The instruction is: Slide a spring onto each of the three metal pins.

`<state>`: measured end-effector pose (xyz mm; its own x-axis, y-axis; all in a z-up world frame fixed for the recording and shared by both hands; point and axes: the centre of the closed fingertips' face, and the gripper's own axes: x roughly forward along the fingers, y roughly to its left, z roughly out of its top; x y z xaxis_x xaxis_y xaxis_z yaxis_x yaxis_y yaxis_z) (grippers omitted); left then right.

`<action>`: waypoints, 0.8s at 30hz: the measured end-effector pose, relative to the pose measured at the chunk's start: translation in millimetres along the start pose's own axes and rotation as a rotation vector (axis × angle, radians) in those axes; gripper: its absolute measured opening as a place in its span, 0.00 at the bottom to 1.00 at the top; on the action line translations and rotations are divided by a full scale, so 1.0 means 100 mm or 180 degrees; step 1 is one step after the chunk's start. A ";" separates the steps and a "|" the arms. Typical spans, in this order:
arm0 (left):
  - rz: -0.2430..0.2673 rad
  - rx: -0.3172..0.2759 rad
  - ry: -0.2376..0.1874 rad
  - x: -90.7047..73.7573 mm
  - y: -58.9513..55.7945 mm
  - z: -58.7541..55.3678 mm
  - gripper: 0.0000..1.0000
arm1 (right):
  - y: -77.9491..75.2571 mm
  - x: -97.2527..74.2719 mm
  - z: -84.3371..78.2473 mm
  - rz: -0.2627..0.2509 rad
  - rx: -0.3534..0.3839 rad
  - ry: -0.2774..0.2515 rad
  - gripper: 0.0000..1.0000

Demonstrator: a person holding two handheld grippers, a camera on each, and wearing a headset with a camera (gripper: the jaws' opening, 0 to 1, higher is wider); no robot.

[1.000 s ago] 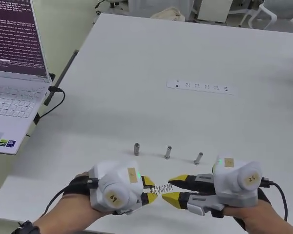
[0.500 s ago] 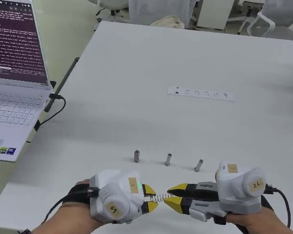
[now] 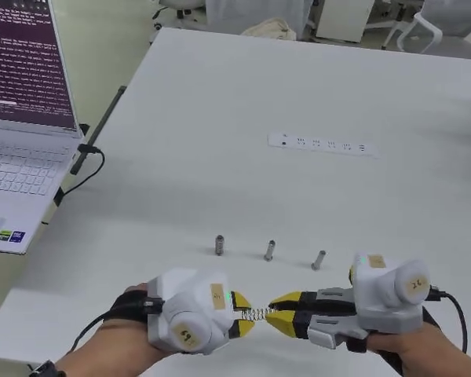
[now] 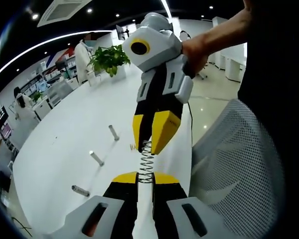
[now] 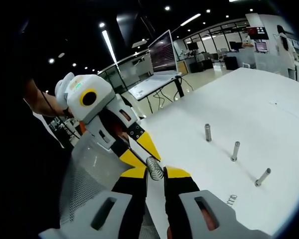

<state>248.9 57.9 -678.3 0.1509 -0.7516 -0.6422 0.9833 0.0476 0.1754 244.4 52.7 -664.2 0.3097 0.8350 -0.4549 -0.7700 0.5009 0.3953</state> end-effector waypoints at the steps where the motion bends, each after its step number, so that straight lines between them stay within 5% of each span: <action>1: -0.0001 0.0002 -0.0006 0.00 0.00 0.01 0.02 | 0.00 0.00 -0.01 0.0000 -0.0009 0.0009 0.11; 14: 0.0011 0.0047 0.0006 0.04 0.01 0.00 0.02 | 0.03 0.06 0.02 -0.0029 -0.0120 0.0082 0.09; 24: 0.0013 0.0024 -0.0010 0.14 -0.01 0.02 0.03 | 0.00 0.03 -0.02 -0.0145 -0.0339 0.0339 0.08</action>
<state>249.5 46.4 -686.0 0.1546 -0.7533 -0.6392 0.9819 0.0458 0.1836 244.3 54.5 -667.0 0.2889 0.7802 -0.5548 -0.8131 0.5059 0.2881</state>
